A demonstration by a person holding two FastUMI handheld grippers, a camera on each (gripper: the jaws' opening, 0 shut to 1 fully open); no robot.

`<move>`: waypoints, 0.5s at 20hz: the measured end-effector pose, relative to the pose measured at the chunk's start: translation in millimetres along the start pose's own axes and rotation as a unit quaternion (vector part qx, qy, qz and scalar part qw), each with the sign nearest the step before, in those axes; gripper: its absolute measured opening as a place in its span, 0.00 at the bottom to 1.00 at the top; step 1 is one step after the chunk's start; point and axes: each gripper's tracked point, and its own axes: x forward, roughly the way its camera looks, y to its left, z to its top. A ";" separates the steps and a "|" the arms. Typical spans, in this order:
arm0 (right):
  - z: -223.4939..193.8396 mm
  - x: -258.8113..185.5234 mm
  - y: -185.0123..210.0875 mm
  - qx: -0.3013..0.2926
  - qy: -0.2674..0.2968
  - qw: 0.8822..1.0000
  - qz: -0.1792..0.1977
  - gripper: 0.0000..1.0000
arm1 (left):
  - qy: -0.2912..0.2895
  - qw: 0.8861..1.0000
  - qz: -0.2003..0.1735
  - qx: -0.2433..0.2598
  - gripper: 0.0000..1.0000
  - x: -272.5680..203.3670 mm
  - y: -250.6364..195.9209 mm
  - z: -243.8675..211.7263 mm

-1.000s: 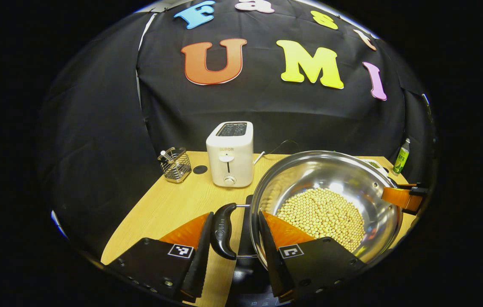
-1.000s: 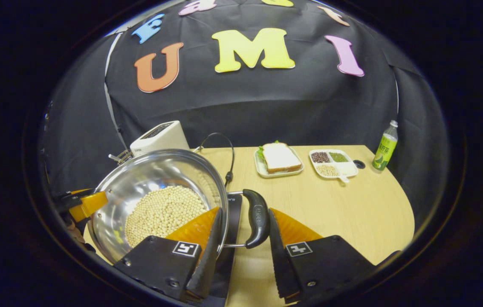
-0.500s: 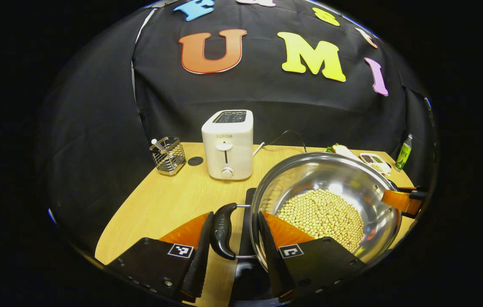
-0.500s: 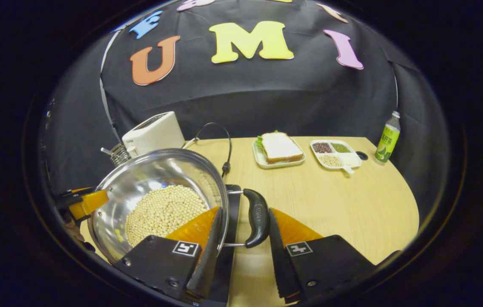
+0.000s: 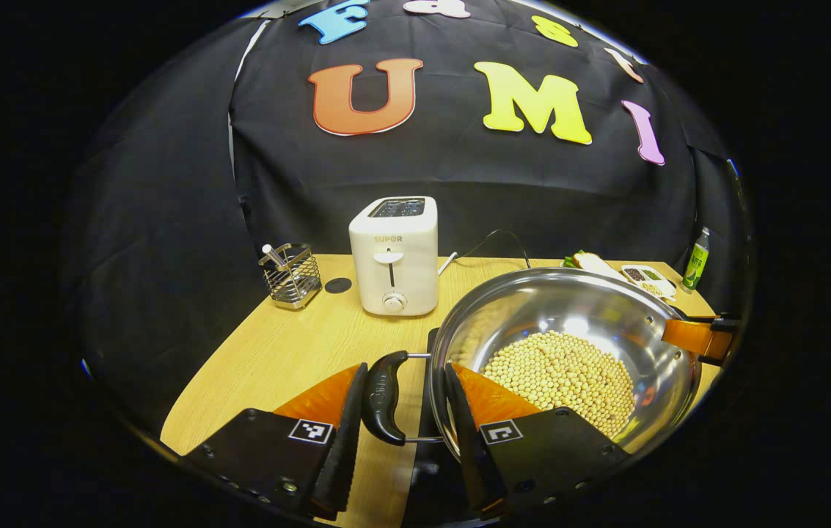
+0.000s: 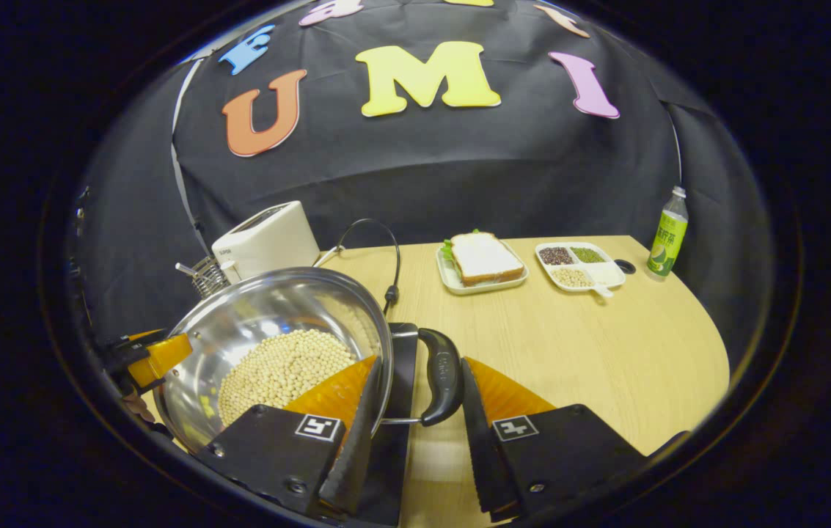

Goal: First push the handle of the pot to place it horizontally, then grasp the pot with both hands and set it on the induction cooktop.

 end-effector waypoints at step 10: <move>26.5 -34.0 -5.6 0.004 -0.093 0.996 0.017 0.84 | -0.066 0.997 0.044 0.025 0.68 -28.3 4.5 35.1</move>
